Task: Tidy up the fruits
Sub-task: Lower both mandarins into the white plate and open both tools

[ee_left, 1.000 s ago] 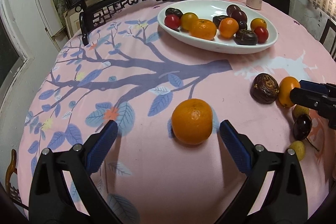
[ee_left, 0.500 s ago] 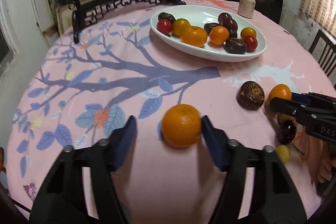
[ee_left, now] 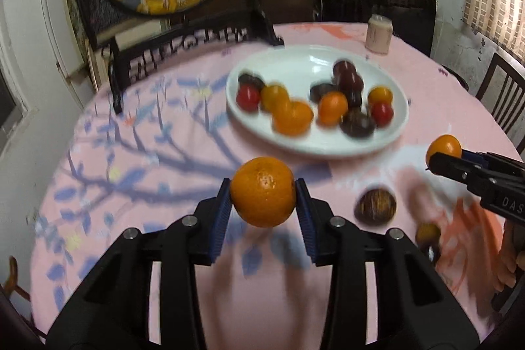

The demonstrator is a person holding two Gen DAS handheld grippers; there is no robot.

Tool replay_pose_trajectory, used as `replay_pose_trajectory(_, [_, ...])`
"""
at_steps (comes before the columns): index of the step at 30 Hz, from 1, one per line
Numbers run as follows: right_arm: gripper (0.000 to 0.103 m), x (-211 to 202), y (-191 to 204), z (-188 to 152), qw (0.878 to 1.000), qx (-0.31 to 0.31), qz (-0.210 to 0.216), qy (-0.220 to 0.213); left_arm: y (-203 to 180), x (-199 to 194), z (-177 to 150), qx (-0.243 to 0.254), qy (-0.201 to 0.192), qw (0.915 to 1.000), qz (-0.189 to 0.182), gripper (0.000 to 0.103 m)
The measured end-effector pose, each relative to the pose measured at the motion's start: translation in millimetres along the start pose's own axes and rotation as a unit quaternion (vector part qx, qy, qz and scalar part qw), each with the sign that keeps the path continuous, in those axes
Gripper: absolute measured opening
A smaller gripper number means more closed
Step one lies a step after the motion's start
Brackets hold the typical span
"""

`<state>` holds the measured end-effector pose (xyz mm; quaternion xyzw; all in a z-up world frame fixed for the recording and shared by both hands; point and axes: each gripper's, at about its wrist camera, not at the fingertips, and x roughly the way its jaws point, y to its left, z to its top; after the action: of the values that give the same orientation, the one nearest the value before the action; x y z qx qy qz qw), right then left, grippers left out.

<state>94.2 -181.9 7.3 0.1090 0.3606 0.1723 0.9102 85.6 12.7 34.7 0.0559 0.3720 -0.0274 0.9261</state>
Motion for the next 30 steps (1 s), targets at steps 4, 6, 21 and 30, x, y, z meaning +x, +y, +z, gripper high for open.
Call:
replay_pose_trajectory(4, [0.038,15.6,0.6,39.4,1.000,0.002,-0.012,-0.021,0.9,20.2,51.8,-0.018,-0.008,0.9998,-0.004,0.039])
replay_pose_trajectory(6, [0.038,29.8,2.4,51.3,1.000,0.001,-0.017,-0.026,1.0,34.1,67.0,-0.030,-0.008,0.9995,-0.003,0.039])
replay_pose_trajectory(21, [0.062,57.5,-14.7,54.1,0.999,0.005,-0.019,-0.047,16.3,61.7,72.4,-0.063,-0.029,0.9973,0.024,0.089])
replay_pose_trajectory(30, [0.062,30.6,-24.3,27.9,0.998,0.056,0.014,-0.028,2.8,50.6,41.0,-0.035,-0.019,0.9986,0.036,0.093])
